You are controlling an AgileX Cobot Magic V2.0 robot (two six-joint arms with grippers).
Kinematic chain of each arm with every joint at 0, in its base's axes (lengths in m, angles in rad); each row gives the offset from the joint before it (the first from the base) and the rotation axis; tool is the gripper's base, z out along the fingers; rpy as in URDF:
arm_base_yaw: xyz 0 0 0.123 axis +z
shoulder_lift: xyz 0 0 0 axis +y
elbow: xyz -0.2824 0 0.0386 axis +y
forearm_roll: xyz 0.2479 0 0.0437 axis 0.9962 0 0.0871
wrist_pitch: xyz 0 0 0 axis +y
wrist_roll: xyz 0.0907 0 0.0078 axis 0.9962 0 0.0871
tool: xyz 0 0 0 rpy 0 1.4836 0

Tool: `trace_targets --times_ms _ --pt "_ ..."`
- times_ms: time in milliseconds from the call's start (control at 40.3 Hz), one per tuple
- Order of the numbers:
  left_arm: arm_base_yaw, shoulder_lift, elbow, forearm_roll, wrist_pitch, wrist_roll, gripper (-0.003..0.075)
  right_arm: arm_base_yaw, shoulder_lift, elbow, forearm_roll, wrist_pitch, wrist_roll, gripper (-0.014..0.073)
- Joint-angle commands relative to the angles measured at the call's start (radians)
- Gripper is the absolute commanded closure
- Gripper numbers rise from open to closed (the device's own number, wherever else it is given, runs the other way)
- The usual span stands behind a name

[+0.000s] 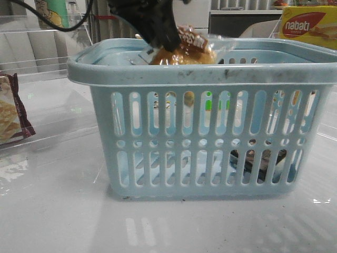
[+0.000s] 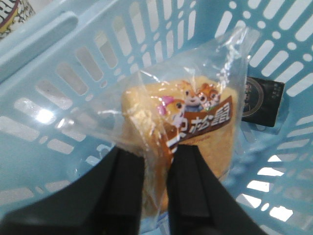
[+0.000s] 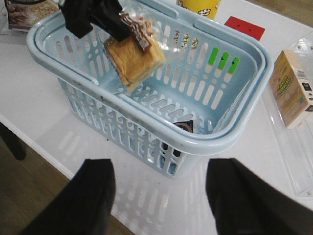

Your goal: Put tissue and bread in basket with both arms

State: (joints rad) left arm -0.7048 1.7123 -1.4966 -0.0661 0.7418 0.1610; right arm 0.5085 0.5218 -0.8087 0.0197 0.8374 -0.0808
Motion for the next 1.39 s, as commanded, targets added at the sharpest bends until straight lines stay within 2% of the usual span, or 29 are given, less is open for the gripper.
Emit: trace_targets --times_ms 0,50,124,372,620,968,1216,1365 --pt "-0.006 -0.034 -0.035 -0.019 -0.074 -0.001 0.0295 0.0 0.005 -0.024 -0.003 -0.074 -0.009 0.0076" --pt "-0.006 -0.041 -0.037 -0.024 -0.067 -0.001 0.0216 0.0 0.005 -0.024 -0.003 -0.074 -0.009 0.0076" --pt "-0.006 -0.066 -0.052 -0.023 -0.039 -0.001 0.0168 0.0 0.005 -0.024 -0.003 -0.074 -0.009 0.0076" --pt "-0.006 -0.28 -0.035 -0.016 0.01 -0.001 0.0212 0.0 0.005 -0.024 -0.003 -0.074 -0.009 0.0076" --pt "-0.006 -0.577 0.208 -0.015 0.0 -0.001 0.0264 0.0 0.005 -0.024 -0.003 -0.074 -0.009 0.0076" --pt "-0.006 -0.927 0.6 -0.015 -0.073 -0.001 0.0265 0.0 0.005 -0.024 -0.003 -0.074 -0.009 0.0076" --pt "-0.006 -1.08 0.756 0.078 -0.073 -0.001 0.0265 0.0 0.005 -0.024 -0.003 -0.082 -0.009 0.0076" --pt "-0.006 -1.093 0.783 0.103 -0.073 -0.003 0.0265 0.0 0.005 -0.024 -0.003 -0.081 -0.009 0.0076"
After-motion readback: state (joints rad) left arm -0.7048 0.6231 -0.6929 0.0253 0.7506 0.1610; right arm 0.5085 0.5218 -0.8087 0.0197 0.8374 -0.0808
